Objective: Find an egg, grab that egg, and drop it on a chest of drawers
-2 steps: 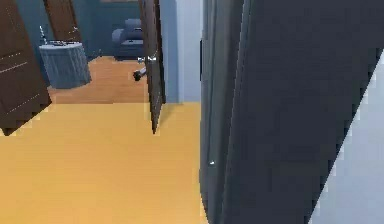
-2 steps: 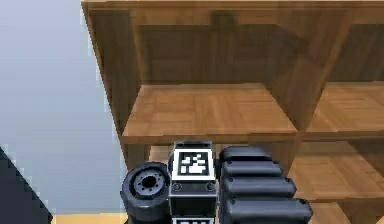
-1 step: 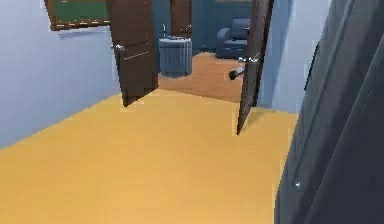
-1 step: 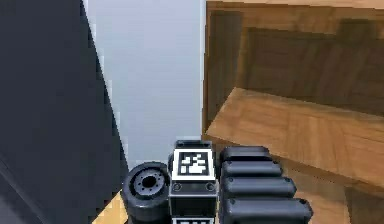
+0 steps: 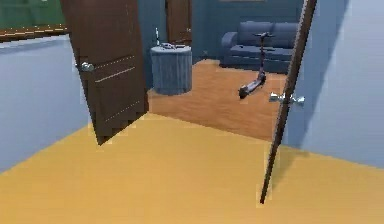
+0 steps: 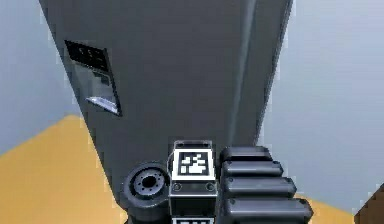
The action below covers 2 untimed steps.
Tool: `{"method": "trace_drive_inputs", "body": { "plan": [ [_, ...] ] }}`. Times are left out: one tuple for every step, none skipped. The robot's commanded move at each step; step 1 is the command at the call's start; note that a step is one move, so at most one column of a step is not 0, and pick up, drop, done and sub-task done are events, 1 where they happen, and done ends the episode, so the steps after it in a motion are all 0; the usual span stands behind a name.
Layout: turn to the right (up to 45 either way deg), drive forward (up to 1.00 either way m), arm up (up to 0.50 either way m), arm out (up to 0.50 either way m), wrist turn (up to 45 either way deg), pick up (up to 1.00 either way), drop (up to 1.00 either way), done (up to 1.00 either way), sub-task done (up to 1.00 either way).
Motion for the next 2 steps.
{"method": "trace_drive_inputs", "body": {
  "plan": [
    [-3.0,0.00,0.00,0.00,0.0,0.00,0.00,0.00,0.00],
    [0.0,1.00,0.00,0.00,0.0,0.00,0.00,0.00,0.00]
  ]
}}
